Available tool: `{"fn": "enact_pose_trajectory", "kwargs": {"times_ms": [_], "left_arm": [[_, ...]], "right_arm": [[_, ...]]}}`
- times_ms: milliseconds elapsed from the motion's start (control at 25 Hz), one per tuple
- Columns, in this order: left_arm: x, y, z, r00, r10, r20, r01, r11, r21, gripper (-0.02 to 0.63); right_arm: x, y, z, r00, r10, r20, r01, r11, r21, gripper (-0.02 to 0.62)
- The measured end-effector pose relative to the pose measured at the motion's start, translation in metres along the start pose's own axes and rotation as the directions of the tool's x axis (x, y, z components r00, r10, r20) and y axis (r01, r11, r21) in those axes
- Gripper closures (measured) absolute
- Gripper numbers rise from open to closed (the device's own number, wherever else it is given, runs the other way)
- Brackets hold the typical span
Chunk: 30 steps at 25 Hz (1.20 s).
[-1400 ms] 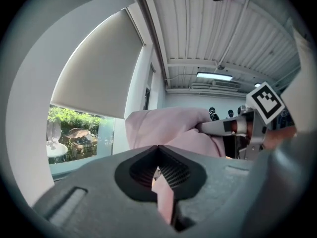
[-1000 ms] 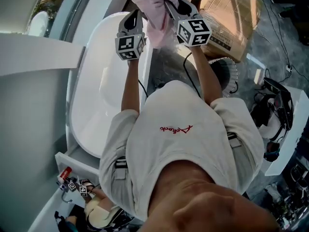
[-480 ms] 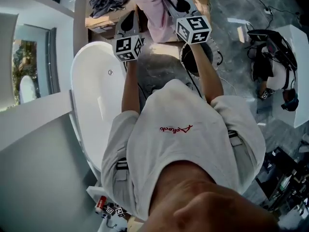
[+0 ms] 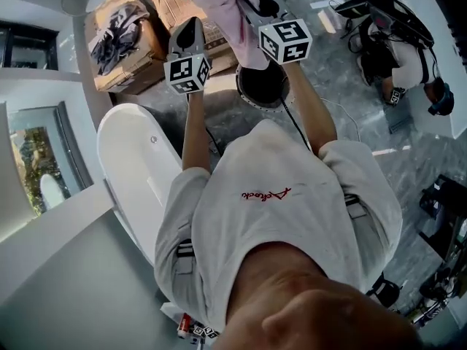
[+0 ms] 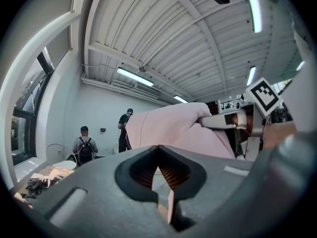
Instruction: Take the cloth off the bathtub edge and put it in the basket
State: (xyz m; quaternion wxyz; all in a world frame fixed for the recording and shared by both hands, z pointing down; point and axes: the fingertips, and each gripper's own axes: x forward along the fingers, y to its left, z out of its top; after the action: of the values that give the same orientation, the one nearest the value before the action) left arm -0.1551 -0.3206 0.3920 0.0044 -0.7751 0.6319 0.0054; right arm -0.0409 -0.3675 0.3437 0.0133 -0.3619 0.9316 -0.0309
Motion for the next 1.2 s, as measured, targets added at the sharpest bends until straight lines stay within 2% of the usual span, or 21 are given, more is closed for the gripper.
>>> {"fn": "enact_pose_trajectory", "kwargs": {"times_ms": [240, 400, 840, 1040, 1200], "left_arm": [[0.049, -0.085, -0.009, 0.996, -0.082, -0.030, 0.082, 0.997, -0.003, 0.606], [0.056, -0.115, -0.025, 0.989, -0.128, -0.081, 0.128, 0.992, -0.001, 0.606], [0.062, -0.121, -0.079, 0.965, -0.188, -0.181, 0.178, 0.982, -0.067, 0.606], [0.046, -0.110, -0.116, 0.953, -0.187, -0.239, 0.166, 0.981, -0.103, 0.606], [0.036, -0.105, -0.141, 0.943, -0.188, -0.275, 0.157, 0.979, -0.129, 0.606]], "right_arm": [[-0.046, -0.064, -0.013, 0.999, -0.039, -0.025, 0.040, 0.999, 0.032, 0.477], [-0.066, -0.088, -0.033, 0.995, -0.082, -0.052, 0.086, 0.994, 0.070, 0.477], [-0.092, -0.093, -0.094, 0.987, -0.128, -0.102, 0.141, 0.981, 0.134, 0.476], [-0.095, -0.081, -0.156, 0.972, -0.124, -0.201, 0.159, 0.972, 0.171, 0.476], [-0.103, -0.075, -0.219, 0.942, -0.116, -0.315, 0.187, 0.961, 0.206, 0.476]]}}
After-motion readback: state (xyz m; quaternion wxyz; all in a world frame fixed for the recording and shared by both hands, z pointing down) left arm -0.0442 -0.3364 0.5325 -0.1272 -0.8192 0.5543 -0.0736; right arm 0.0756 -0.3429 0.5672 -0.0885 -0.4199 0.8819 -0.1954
